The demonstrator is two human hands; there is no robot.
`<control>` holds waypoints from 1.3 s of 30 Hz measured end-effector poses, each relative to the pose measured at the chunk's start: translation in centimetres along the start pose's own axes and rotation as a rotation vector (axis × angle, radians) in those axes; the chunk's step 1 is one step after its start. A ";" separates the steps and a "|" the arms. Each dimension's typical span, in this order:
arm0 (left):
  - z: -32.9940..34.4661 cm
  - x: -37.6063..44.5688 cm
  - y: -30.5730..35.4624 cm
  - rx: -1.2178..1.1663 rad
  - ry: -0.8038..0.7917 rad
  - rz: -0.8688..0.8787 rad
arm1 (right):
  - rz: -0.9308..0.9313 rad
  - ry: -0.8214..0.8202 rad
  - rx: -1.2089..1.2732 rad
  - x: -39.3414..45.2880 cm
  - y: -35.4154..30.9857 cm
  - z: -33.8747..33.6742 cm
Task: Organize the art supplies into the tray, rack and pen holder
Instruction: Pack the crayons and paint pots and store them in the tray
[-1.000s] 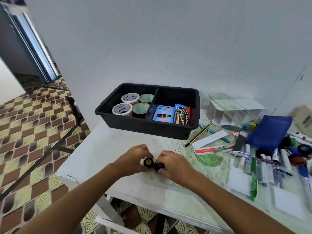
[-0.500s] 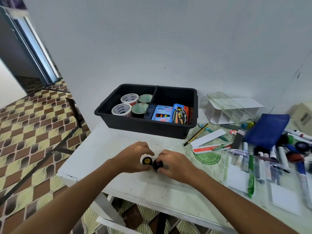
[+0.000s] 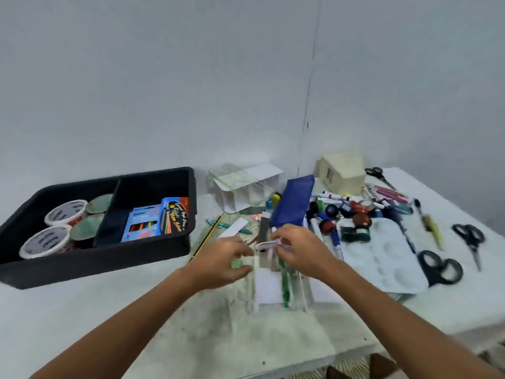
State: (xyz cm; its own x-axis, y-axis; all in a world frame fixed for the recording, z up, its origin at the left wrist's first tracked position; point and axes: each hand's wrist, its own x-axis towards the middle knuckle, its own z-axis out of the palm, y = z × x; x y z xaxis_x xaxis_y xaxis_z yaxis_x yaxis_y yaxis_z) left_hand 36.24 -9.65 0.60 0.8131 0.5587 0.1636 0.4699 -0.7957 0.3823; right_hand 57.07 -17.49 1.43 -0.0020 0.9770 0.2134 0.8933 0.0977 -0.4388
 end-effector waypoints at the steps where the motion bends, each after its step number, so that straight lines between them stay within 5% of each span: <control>1: 0.7 1.8 1.3 -0.015 -0.001 0.038 | 0.036 0.027 -0.010 -0.8 1.5 -1.1; 13: 8.7 16.9 10.8 -0.050 0.066 0.164 | 0.425 0.206 -0.159 -6.6 14.6 -6.8; 20: 11.8 20.1 11.9 -0.041 -0.051 0.059 | 0.402 0.205 -0.191 -5.8 16.8 -5.9; 30: 11.4 19.9 11.8 -0.310 0.000 0.009 | 0.419 0.264 -0.062 -5.7 17.5 -5.6; 39: 6.6 13.7 7.4 -0.470 0.065 -0.083 | 0.252 0.187 0.289 -3.5 11.7 -4.5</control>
State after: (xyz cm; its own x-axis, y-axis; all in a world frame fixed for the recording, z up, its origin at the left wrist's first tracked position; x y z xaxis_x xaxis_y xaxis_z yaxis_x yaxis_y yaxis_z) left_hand 53.14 -9.39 -0.33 0.7490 0.6414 0.1659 0.3136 -0.5638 0.7640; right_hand 69.59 -20.62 -0.49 0.3050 0.9287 0.2111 0.6926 -0.0642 -0.7184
